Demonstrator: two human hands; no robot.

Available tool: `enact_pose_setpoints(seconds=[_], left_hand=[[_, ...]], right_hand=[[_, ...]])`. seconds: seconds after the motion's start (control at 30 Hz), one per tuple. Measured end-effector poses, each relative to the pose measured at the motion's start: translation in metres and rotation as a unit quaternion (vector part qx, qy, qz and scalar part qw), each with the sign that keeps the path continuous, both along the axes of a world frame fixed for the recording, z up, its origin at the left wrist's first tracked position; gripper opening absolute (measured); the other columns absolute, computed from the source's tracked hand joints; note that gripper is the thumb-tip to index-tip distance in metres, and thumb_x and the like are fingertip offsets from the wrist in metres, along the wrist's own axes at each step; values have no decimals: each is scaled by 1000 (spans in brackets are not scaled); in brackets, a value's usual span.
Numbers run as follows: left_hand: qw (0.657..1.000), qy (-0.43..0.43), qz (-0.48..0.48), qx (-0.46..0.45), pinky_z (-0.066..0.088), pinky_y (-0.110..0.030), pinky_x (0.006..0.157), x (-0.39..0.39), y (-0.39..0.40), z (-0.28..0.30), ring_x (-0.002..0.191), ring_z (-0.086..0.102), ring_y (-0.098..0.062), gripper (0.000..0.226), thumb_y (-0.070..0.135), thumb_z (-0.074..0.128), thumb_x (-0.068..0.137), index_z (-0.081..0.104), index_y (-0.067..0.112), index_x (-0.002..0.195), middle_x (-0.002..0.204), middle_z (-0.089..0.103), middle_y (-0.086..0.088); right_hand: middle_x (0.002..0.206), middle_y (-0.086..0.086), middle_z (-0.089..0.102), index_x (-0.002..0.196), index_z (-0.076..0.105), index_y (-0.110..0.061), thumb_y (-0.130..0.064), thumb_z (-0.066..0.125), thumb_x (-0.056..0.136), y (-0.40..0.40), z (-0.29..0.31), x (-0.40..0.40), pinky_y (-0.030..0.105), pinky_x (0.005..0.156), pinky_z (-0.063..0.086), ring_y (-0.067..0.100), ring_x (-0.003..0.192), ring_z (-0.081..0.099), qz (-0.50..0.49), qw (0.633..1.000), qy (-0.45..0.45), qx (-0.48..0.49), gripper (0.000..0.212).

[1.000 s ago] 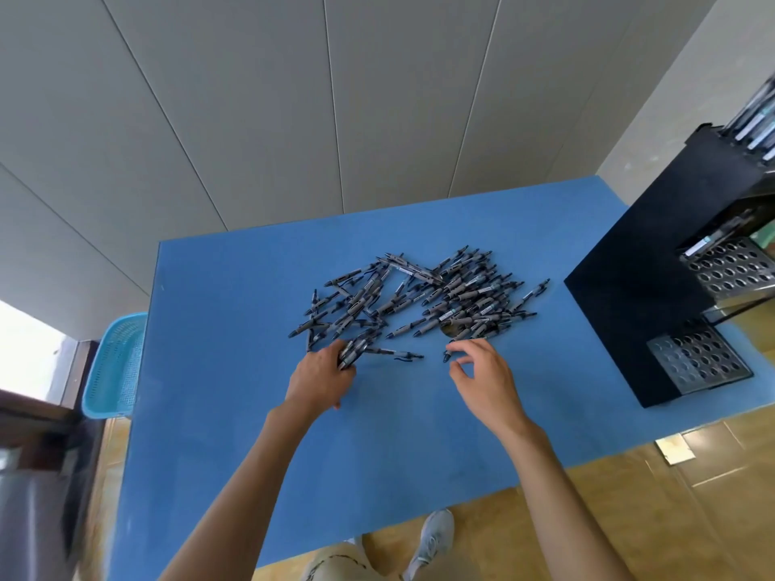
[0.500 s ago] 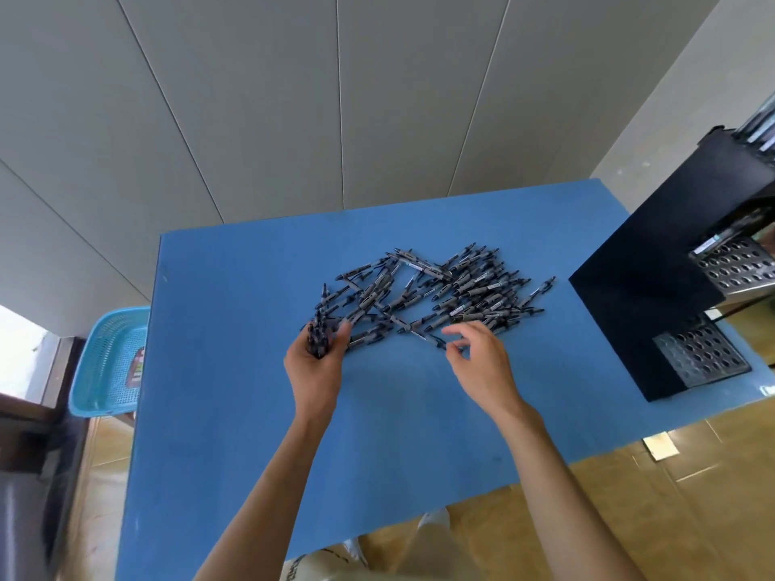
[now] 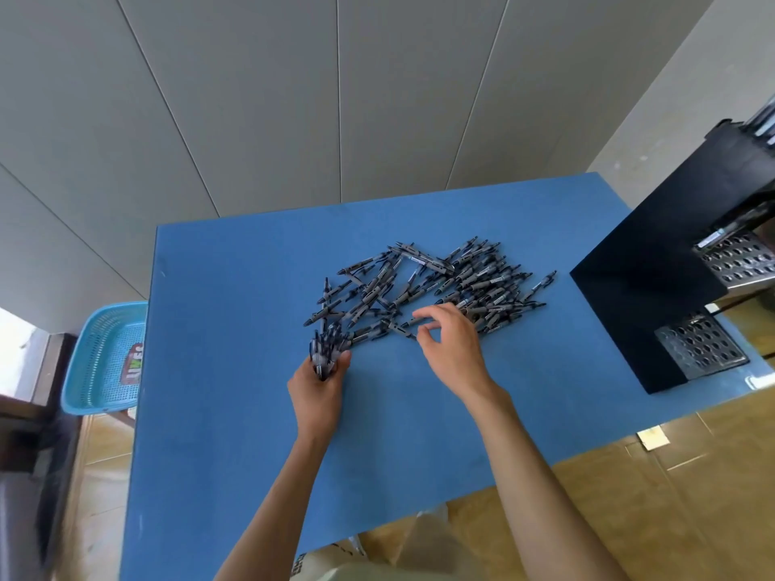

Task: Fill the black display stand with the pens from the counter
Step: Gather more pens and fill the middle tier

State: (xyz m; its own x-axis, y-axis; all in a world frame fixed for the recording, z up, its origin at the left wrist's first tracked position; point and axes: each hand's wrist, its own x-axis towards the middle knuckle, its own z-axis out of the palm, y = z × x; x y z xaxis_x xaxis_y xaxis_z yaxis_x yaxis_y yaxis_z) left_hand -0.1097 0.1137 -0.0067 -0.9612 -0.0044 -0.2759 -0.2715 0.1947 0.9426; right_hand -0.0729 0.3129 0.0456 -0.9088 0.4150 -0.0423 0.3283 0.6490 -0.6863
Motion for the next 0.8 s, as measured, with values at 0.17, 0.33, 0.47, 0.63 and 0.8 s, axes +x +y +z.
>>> enact_pose_setpoints(seconds=[0.17, 0.33, 0.47, 0.63, 0.8], left_hand=[[999, -13, -35, 26, 50, -31, 53, -9, 12, 27, 58, 42, -13, 25, 29, 74, 92, 52, 18, 96, 67, 44, 4], [990, -45, -102, 88, 38, -26, 45, -21, 35, 41, 54, 50, -19, 17, 23, 58, 102, 50, 10, 96, 73, 55, -14], [977, -69, -141, 141, 44, -24, 45, -17, 64, 61, 55, 63, -21, 22, 33, 61, 102, 60, 11, 98, 79, 70, -6], [962, -72, -231, 125, 33, -27, 45, 3, 105, 74, 48, 37, -14, 17, 34, 61, 102, 59, 17, 102, 70, 60, -6], [957, -70, -252, 125, 31, -25, 45, 36, 152, 89, 50, 36, -13, 18, 26, 60, 103, 47, 14, 99, 76, 54, -3]], right_hand=[[115, -11, 62, 114, 68, -23, -13, 57, 96, 0, 7, 9, 16, 85, 48, 0, 98, 61, -27, 1000, -3, -12, 23], [115, -11, 63, 115, 68, -24, -15, 58, 97, 13, 23, 34, 18, 78, 46, 0, 94, 61, -94, 995, -2, -21, 23], [116, -9, 63, 115, 69, -24, -17, 60, 97, 30, 35, 60, 26, 88, 50, 1, 96, 61, -153, 988, 15, -7, 21], [118, -10, 61, 119, 66, -26, -19, 58, 98, 57, 50, 89, 24, 88, 48, 1, 99, 61, -183, 983, 18, 10, 24], [117, -12, 61, 117, 66, -26, -17, 59, 98, 84, 58, 126, 25, 89, 49, 1, 99, 60, -213, 976, 47, -3, 22]])
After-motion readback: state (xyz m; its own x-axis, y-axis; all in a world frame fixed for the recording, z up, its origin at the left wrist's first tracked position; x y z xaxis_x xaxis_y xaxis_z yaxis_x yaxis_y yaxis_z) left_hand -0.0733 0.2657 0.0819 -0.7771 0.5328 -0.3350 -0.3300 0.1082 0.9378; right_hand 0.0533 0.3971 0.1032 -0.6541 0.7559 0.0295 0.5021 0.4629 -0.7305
